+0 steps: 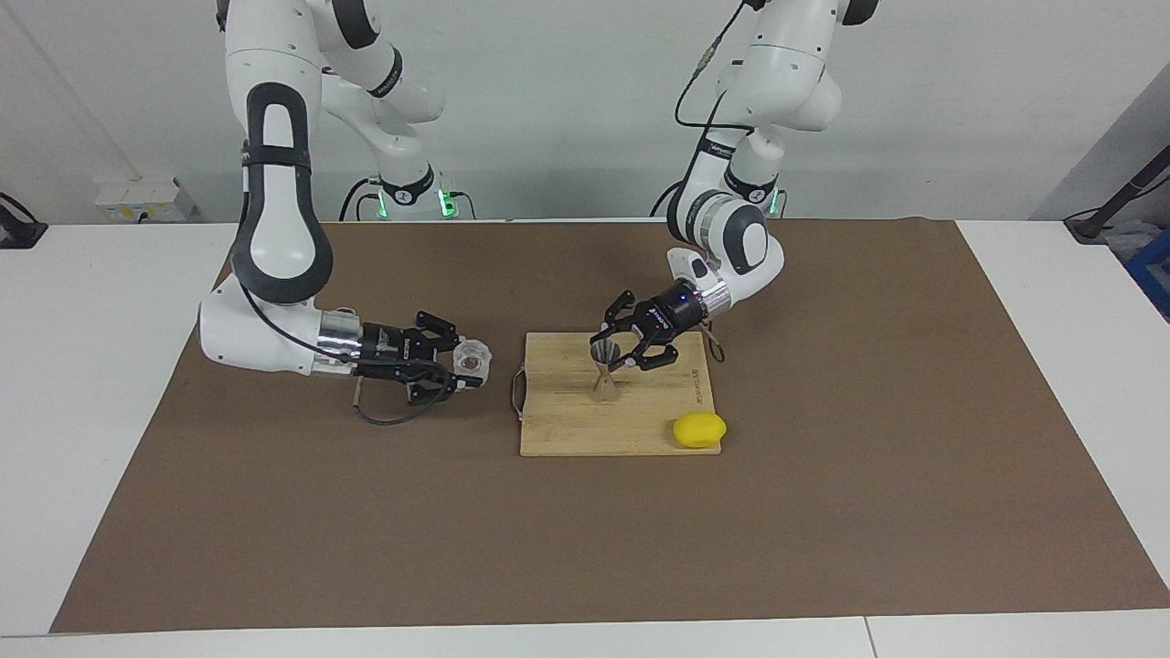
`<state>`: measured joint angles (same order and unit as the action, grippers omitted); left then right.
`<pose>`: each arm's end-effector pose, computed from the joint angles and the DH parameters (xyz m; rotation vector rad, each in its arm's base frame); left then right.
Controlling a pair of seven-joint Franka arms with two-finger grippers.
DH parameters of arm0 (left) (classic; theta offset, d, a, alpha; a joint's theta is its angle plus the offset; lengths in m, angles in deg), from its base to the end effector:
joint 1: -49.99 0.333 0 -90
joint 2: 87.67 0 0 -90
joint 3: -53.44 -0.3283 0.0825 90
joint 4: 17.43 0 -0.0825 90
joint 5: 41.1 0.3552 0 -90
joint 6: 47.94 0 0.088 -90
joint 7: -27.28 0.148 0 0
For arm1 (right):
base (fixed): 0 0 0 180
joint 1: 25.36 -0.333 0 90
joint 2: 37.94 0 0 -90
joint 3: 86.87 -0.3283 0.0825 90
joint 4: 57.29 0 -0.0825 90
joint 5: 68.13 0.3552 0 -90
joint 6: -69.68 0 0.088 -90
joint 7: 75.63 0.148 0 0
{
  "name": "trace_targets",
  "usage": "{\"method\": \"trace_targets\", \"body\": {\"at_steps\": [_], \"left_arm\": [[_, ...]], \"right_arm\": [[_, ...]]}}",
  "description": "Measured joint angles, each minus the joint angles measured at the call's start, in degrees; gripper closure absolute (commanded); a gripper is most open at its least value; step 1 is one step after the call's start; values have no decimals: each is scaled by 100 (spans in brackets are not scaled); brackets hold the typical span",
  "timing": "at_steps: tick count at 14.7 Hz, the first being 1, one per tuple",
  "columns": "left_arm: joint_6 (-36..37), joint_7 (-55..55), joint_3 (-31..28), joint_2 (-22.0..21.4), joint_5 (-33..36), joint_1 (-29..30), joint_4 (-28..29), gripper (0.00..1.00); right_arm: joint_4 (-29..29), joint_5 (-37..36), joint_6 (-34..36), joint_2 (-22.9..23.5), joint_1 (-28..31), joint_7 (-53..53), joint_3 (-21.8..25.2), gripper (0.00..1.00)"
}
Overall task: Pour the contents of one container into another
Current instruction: 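Carry the metal cup onto the board while the right gripper lifts the glass, then set the metal cup down on the board and open the left gripper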
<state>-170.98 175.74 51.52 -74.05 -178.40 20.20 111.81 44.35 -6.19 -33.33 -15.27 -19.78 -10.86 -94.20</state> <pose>0.4845 -0.3150 0.3096 1.6419 -0.8671 1.4260 0.6055 0.1210 0.3638 -1.5735 1.5981 1.0596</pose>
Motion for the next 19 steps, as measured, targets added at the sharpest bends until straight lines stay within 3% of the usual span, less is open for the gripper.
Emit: {"method": "trace_targets", "body": {"at_steps": [15,19], "left_arm": [[242,538,-6,233,-50,-30,-49,100],[403,653,-15,312,-54,-31,-81,100]], "right_arm": [[80,33,-293,-20,-303,-11,-13,100],[86,396,-302,-23,-347,-13,-16,100]]}}
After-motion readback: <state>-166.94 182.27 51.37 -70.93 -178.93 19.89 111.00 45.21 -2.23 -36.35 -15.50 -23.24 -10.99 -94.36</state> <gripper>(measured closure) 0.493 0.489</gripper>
